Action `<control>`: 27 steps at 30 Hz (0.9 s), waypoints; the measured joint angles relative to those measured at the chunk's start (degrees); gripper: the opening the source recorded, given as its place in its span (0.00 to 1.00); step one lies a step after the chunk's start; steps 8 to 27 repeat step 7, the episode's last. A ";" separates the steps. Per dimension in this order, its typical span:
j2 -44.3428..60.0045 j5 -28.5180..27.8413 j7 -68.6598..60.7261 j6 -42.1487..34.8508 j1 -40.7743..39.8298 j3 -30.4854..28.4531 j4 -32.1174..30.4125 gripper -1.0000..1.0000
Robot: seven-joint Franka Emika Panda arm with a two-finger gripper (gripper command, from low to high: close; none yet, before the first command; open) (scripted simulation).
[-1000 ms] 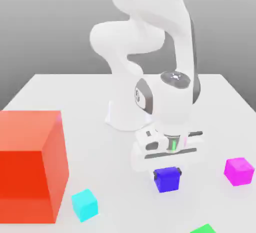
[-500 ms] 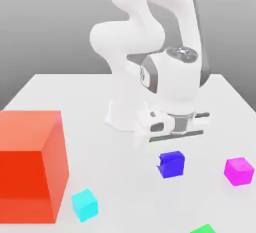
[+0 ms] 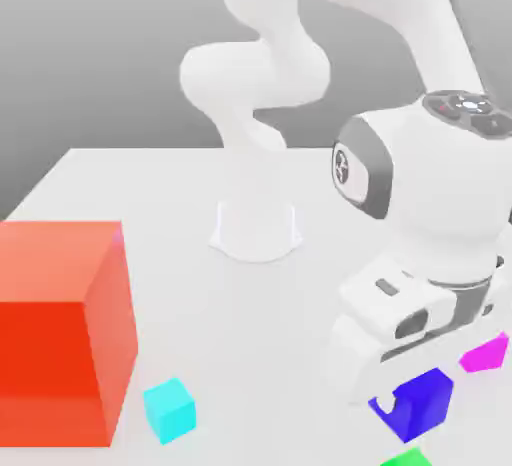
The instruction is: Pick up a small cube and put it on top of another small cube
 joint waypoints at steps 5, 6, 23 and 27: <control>5.75 -1.05 0.31 4.69 0.67 -0.88 1.05 1.00; 5.75 -1.05 0.31 4.69 0.67 -0.88 1.05 1.00; 5.75 -1.05 0.31 4.69 0.67 -0.88 1.05 1.00; 5.75 -1.05 0.31 4.69 0.67 -0.88 1.05 1.00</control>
